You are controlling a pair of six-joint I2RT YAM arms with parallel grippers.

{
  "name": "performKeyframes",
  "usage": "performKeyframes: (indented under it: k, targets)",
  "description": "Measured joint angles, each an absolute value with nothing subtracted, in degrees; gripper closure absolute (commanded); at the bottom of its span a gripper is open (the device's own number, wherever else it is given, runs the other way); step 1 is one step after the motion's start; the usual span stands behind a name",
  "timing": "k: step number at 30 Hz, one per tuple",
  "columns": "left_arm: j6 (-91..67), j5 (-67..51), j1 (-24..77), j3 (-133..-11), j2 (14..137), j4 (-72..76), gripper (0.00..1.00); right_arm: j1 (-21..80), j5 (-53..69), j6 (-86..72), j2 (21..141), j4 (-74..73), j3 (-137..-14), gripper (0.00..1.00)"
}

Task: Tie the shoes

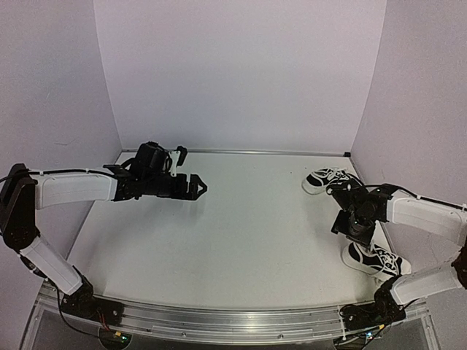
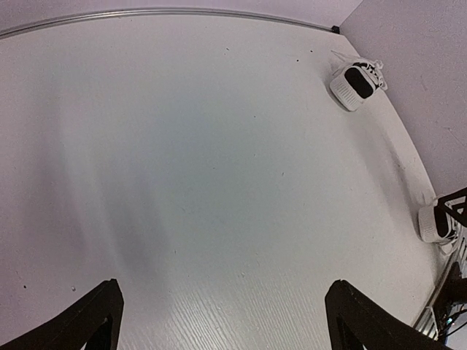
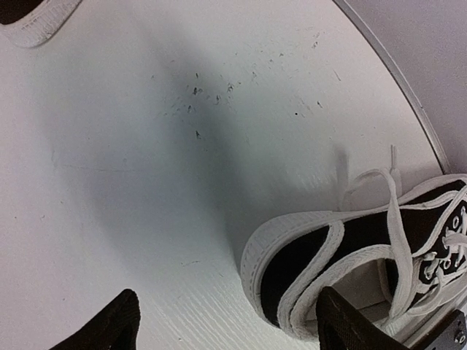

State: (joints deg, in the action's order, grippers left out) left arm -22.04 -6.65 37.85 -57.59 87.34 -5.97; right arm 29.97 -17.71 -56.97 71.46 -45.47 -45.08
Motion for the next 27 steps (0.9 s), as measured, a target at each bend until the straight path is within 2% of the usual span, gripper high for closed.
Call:
performKeyframes:
  k: [3,13,18,23,27]
  targets:
    - [-21.9,-6.3,37.8,-57.6,87.1,-6.0,0.0,29.9,-18.0,-55.9,73.0,-44.2,-45.1,0.41]
    - [-21.3,-4.4,37.8,-57.3,86.1,-7.3,0.0,29.9,-16.7,-54.9,72.0,-42.2,-43.4,0.55]
    - [-21.1,-3.8,37.8,-56.8,85.8,-7.5,0.0,29.9,-13.1,-55.9,66.3,-42.0,-40.3,0.55]
    - [-21.1,-3.5,37.8,-56.1,85.7,-7.5,0.0,29.9,-10.4,-56.9,66.4,-41.6,-39.9,0.51]
    - [-21.1,-3.0,37.8,-55.4,85.1,-7.5,0.0,29.9,-10.0,-58.5,69.8,-43.4,-41.4,0.64]
